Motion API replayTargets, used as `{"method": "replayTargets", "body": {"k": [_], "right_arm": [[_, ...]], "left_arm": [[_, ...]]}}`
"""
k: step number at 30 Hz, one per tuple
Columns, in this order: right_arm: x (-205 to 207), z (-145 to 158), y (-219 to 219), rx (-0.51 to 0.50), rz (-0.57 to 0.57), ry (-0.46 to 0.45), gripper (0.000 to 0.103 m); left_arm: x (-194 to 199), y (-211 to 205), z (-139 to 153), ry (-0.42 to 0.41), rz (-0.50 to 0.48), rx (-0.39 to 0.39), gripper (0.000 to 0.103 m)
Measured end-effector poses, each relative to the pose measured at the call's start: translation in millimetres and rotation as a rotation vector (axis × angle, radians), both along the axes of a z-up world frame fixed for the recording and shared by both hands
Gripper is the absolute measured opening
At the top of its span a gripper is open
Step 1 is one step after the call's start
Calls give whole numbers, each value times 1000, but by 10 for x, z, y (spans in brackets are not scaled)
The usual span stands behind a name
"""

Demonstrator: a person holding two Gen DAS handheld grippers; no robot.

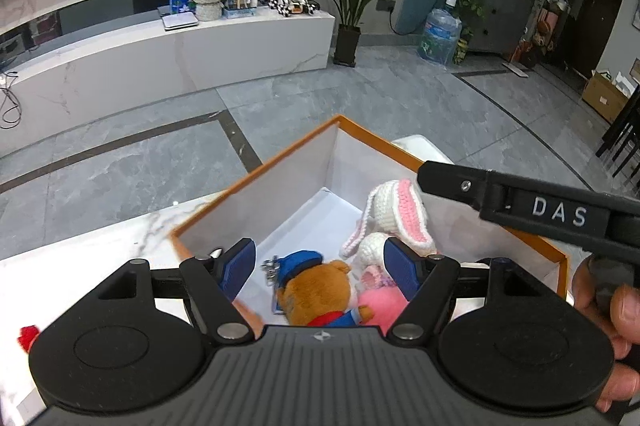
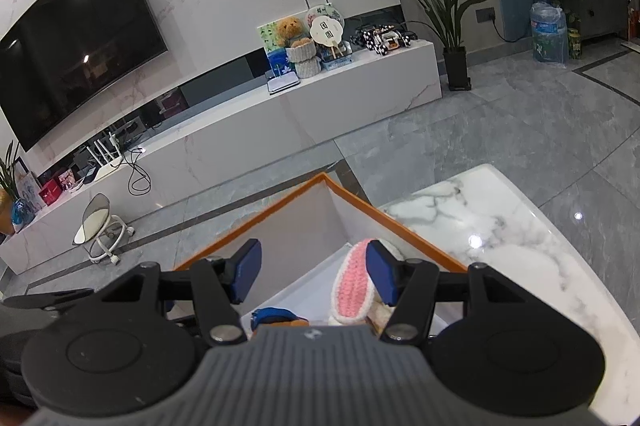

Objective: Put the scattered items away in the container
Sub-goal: 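Move both open tools back over the table toward the pink items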

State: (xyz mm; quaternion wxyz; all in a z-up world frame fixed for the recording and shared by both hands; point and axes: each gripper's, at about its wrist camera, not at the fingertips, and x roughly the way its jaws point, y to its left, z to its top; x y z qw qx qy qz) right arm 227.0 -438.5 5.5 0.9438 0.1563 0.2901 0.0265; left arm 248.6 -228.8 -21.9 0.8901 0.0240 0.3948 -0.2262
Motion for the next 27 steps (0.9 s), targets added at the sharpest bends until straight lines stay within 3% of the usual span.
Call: {"method": "replayTargets", "body": {"k": [13,27], "right_arm": [[-175,290,465,-9,79,-56,61],[-348,484,1267,-32,199,-102,61]], "left_arm": [[-297,825,364,-54,111,-8,84],[-736,1808,698,-84,245,26,84]]}}
